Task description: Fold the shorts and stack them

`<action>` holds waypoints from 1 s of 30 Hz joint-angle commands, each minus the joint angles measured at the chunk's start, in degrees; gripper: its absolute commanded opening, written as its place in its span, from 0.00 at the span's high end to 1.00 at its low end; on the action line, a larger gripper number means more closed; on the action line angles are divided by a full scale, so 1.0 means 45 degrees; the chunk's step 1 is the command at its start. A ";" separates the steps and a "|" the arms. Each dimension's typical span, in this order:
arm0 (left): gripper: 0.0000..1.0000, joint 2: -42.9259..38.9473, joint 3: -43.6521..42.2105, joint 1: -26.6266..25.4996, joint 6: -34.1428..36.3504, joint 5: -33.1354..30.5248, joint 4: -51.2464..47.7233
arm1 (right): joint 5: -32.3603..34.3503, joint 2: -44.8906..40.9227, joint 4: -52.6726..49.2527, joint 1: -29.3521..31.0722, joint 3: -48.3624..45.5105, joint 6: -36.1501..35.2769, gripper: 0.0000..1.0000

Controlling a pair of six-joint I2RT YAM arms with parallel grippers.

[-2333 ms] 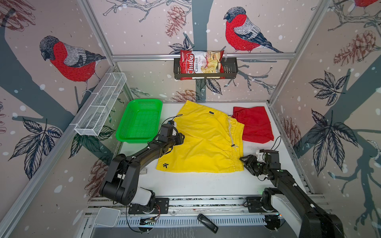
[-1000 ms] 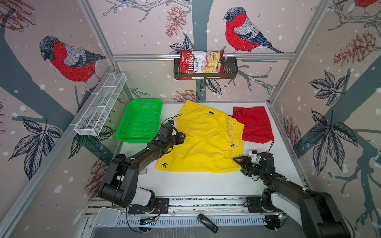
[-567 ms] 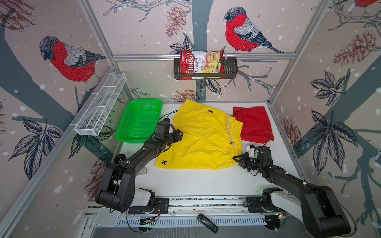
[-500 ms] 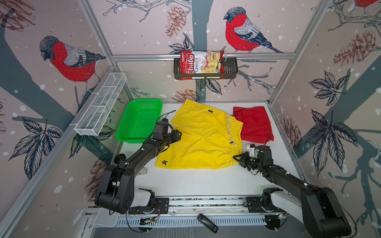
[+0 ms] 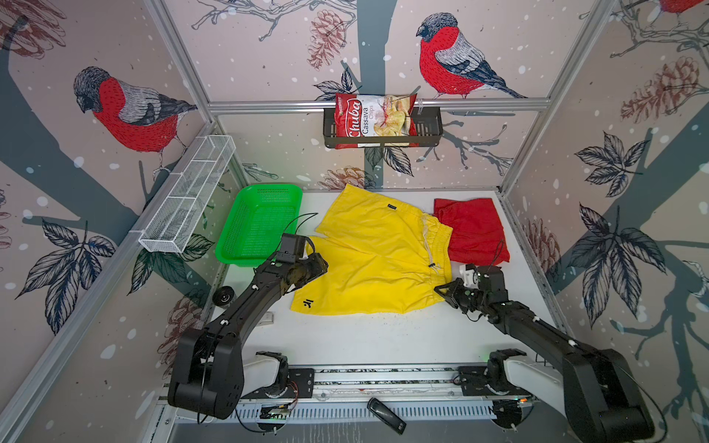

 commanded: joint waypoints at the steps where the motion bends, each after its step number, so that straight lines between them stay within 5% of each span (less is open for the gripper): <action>1: 0.44 -0.0362 -0.0118 0.0197 -0.0571 -0.0537 -0.0956 | 0.0347 -0.0066 -0.0070 0.0003 -0.0022 -0.0235 0.89; 15: 0.46 -0.1237 -0.1916 0.2067 -0.1650 0.0524 -0.1225 | 0.0369 -0.0084 -0.0240 0.0010 -0.0105 -0.0299 0.89; 30: 0.56 -0.1173 -0.2478 0.2384 -0.3407 -0.0965 -0.3151 | 0.0750 -0.1000 -0.0792 0.0020 -0.0407 0.0044 0.89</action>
